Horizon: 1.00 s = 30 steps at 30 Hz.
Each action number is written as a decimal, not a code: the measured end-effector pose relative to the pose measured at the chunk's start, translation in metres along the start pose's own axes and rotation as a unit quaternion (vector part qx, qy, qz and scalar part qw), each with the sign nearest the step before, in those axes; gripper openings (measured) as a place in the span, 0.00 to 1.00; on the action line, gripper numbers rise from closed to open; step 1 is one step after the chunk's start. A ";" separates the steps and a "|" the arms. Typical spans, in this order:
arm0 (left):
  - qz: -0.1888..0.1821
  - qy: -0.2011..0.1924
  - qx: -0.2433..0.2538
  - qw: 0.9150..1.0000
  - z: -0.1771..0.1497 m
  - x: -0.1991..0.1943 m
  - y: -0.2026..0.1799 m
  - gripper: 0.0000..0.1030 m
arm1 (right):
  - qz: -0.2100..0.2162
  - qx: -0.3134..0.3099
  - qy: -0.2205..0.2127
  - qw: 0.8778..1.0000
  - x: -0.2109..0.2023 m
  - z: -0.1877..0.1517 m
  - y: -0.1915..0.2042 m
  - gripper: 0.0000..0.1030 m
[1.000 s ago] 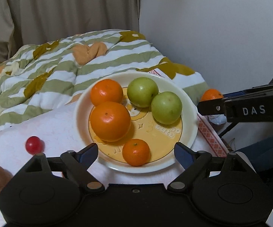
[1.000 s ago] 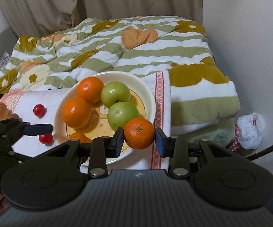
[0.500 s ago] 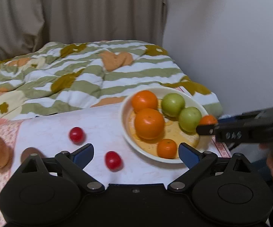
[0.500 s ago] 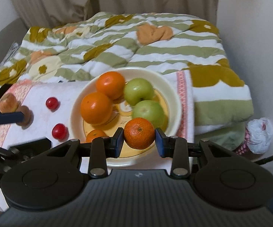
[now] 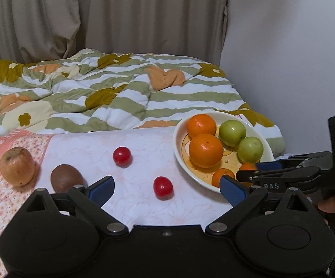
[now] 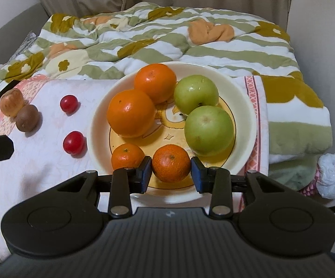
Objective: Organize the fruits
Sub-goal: 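Carry both mandarins into the cream bowl and open both tools, then withdraw both open tools from the bowl toward the remaining fruits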
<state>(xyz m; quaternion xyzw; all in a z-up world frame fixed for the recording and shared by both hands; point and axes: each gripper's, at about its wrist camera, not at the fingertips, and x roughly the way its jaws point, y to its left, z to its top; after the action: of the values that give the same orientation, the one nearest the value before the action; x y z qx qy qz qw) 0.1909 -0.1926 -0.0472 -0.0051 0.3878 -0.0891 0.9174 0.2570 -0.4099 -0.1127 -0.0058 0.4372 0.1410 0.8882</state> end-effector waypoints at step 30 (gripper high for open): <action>0.081 -0.053 -0.037 0.995 -0.029 -0.100 0.023 0.96 | 0.007 -0.031 -0.058 0.998 -0.099 -0.002 0.042 1.00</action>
<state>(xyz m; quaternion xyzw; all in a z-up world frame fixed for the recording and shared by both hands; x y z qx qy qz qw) 0.1056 -0.1516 0.0019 -0.0123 0.3405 0.0006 0.9402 0.1871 -0.3939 -0.0321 -0.0220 0.3808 0.1611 0.9102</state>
